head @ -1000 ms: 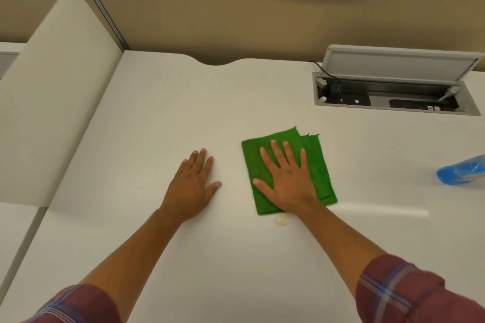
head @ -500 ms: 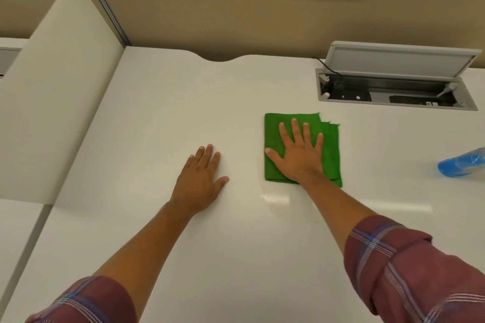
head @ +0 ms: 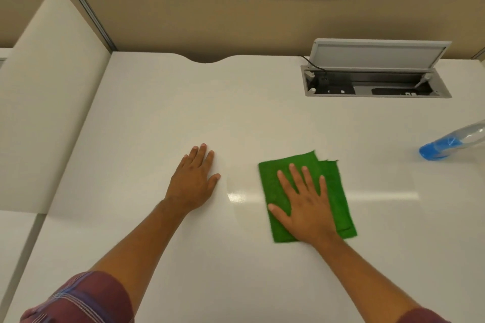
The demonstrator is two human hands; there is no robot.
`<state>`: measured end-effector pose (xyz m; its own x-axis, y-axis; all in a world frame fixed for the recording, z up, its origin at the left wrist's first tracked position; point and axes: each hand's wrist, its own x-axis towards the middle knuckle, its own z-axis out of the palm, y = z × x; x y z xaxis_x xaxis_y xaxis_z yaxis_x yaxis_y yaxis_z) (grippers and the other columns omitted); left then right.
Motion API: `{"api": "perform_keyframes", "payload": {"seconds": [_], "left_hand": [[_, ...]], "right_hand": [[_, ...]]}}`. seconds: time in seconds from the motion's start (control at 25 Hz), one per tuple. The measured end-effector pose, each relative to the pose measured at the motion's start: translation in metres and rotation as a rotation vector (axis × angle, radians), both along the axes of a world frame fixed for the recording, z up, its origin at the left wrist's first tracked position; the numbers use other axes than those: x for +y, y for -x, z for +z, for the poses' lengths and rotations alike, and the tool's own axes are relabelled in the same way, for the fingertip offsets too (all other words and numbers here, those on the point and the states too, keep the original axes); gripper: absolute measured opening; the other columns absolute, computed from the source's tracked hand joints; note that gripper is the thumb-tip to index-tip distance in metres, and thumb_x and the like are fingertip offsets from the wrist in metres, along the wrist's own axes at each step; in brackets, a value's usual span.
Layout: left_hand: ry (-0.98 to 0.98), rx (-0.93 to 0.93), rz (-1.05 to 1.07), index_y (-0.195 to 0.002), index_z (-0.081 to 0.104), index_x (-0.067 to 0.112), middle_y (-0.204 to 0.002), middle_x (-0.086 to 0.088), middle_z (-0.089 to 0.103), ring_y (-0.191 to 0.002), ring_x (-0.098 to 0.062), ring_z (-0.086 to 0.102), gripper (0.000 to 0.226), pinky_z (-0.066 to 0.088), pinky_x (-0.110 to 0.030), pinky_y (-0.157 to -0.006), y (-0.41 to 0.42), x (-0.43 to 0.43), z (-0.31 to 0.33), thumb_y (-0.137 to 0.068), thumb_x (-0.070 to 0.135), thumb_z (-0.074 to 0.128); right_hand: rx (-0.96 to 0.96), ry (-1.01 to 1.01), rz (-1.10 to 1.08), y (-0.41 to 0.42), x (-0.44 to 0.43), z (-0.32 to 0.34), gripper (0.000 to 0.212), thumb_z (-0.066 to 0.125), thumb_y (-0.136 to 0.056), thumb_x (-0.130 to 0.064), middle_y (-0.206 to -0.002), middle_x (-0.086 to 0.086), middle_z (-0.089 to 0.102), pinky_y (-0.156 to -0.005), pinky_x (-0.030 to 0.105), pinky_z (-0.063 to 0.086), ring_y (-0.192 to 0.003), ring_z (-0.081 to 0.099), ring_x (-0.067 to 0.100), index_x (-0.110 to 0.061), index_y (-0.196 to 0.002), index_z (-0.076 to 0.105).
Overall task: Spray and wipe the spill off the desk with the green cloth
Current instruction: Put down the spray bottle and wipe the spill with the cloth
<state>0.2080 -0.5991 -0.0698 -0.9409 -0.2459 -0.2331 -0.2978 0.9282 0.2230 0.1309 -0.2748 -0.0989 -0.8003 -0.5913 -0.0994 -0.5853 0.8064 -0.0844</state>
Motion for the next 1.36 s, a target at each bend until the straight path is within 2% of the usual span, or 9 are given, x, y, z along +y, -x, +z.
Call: {"api": "perform_keyframes", "payload": {"seconds": [0.12,0.24,0.36,0.52,0.6,0.72,1.04,1.2,1.36], "left_hand": [[-0.014,-0.008,0.002,-0.167,0.015,0.017,-0.178,-0.007,0.003,-0.164,-0.026,0.002,0.071,0.007,-0.042,-0.133,-0.002,0.0,0.0,-0.108,0.05,0.036],[-0.031,0.004,0.002,-0.167,0.016,0.017,-0.177,-0.007,0.005,-0.164,-0.026,0.004,0.071,0.008,-0.042,-0.133,0.0,0.0,0.002,-0.108,0.049,0.039],[-0.019,0.006,-0.025,-0.166,0.02,0.014,-0.177,-0.01,0.009,-0.164,-0.029,0.009,0.068,0.013,-0.044,-0.133,0.003,-0.007,0.003,-0.109,0.043,0.04],[0.034,-0.01,-0.071,-0.165,0.021,0.009,-0.175,-0.016,0.012,-0.163,-0.034,0.012,0.063,0.017,-0.047,-0.132,-0.002,-0.02,0.003,-0.11,0.037,0.033],[0.055,-0.003,-0.108,-0.164,0.024,0.005,-0.174,-0.021,0.016,-0.161,-0.038,0.016,0.064,0.02,-0.05,-0.131,-0.002,-0.019,0.004,-0.108,0.035,0.026],[0.025,0.011,-0.088,-0.163,0.027,0.005,-0.173,-0.021,0.018,-0.161,-0.039,0.017,0.06,0.02,-0.051,-0.131,-0.002,-0.014,0.004,-0.109,0.029,0.038],[-0.027,-0.02,-0.098,-0.163,0.027,0.004,-0.173,-0.022,0.017,-0.161,-0.039,0.016,0.061,0.019,-0.05,-0.131,0.004,-0.001,0.015,-0.108,0.023,0.046],[-0.038,-0.022,-0.067,-0.164,0.025,0.005,-0.174,-0.02,0.015,-0.162,-0.037,0.014,0.063,0.016,-0.048,-0.132,0.004,-0.011,0.019,-0.108,0.023,0.048],[-0.052,-0.041,-0.038,-0.164,0.025,0.007,-0.175,-0.018,0.014,-0.162,-0.037,0.013,0.064,0.017,-0.049,-0.131,0.001,-0.011,0.016,-0.107,0.022,0.05]], "right_hand": [[-0.056,-0.065,-0.161,0.043,0.0,0.01,0.091,0.015,-0.095,-0.088,-0.18,0.007,0.012,-0.126,0.074,0.011,-0.165,0.009,0.035,-0.036,-0.17,0.011],[-0.083,-0.043,-0.249,0.069,-0.047,0.015,0.095,0.008,-0.094,-0.088,-0.18,0.012,0.004,-0.124,0.078,0.005,-0.165,0.002,0.041,-0.032,-0.17,0.007],[-0.092,-0.029,-0.156,0.055,-0.107,0.018,0.094,0.012,-0.094,-0.087,-0.18,0.015,0.004,-0.122,0.08,0.001,-0.164,0.0,0.045,-0.033,-0.17,0.007],[-0.064,0.045,0.046,-0.02,-0.141,0.015,0.091,0.027,-0.094,-0.085,-0.178,0.016,0.017,-0.122,0.077,0.002,-0.163,0.011,0.044,-0.033,-0.168,0.021],[-0.052,0.098,0.107,-0.049,-0.127,0.011,0.089,0.034,-0.094,-0.084,-0.178,0.013,0.02,-0.123,0.076,0.004,-0.163,0.014,0.042,-0.034,-0.167,0.027],[-0.034,0.091,0.116,-0.063,-0.077,0.003,0.086,0.033,-0.095,-0.085,-0.179,0.007,0.018,-0.123,0.075,0.008,-0.165,0.011,0.037,-0.038,-0.167,0.025],[-0.019,-0.077,-0.31,0.017,0.096,0.014,0.089,0.013,-0.095,-0.089,-0.18,0.007,0.014,-0.125,0.075,0.014,-0.165,0.013,0.036,-0.04,-0.169,0.012],[-0.072,-0.042,-0.479,0.049,0.073,0.017,0.094,0.007,-0.093,-0.089,-0.18,0.012,0.006,-0.124,0.078,0.006,-0.164,0.004,0.042,-0.035,-0.17,0.008],[-0.087,-0.005,-0.218,0.013,0.003,0.019,0.094,0.014,-0.094,-0.088,-0.179,0.016,0.005,-0.122,0.078,-0.003,-0.164,0.003,0.046,-0.033,-0.17,0.009]]}}
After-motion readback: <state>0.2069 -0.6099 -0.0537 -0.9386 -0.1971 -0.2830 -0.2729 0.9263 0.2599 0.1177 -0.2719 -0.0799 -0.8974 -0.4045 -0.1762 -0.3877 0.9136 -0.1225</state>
